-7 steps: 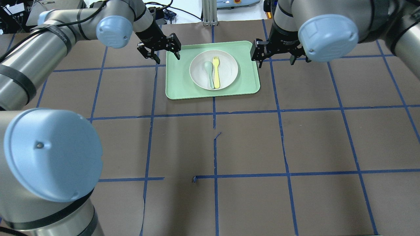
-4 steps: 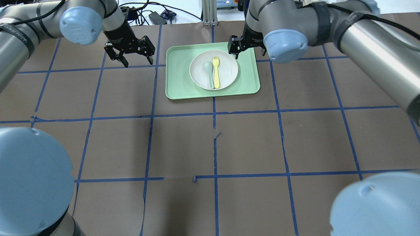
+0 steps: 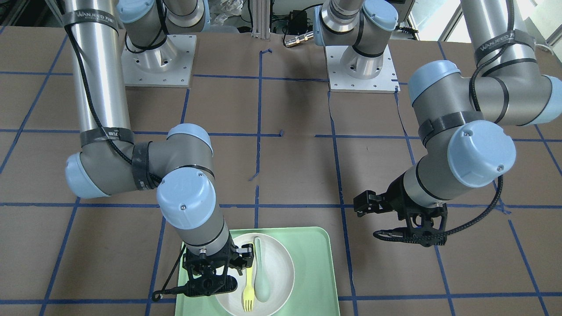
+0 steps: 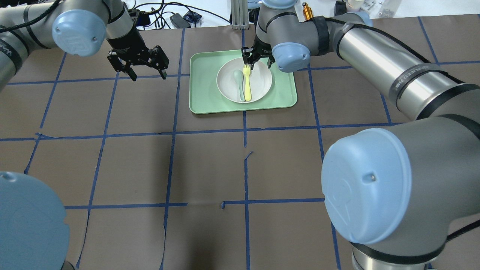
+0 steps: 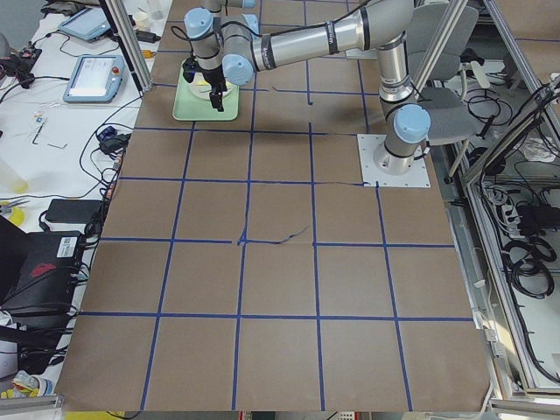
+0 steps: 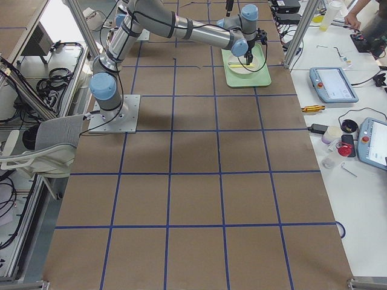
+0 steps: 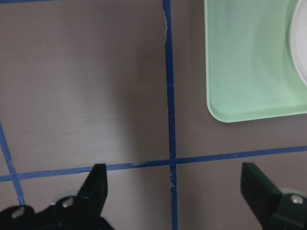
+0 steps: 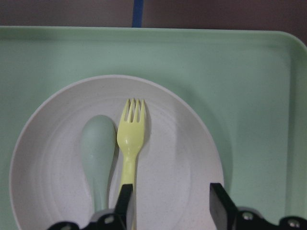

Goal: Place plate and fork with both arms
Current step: 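Lower the right gripper and grasp the yellow fork on the plate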

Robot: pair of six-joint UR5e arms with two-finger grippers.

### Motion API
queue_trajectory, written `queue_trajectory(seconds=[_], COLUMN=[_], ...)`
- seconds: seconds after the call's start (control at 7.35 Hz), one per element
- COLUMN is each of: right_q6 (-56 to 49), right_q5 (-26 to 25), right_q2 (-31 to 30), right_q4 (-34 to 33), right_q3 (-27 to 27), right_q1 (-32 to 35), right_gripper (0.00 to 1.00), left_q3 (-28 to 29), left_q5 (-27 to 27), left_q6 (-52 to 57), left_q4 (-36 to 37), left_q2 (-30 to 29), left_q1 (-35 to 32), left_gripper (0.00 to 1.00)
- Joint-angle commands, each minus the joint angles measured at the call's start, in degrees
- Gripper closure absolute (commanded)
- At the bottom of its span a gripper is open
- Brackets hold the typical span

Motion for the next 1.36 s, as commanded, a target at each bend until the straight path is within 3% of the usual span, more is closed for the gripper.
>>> queue_trajectory(seconds=[0.0,1.22], right_q6=[1.54,2.25], right_q5=[0.27,0.27], right_q2=[2.06,4.78], right_q4=[-0.98,-1.06], right_q3=[-0.43,0.45], right_q1=[1.03,2.18], right_gripper=[0.39,0.41], left_q3=[-1.16,-2.48], left_q5=[0.02,0.11], left_q6=[0.02,0.1], left_q4=[0.01,0.53], left_q2=[1.61,1.79], left_q1=[-0.23,-0.05], left_gripper=[0.0,0.0])
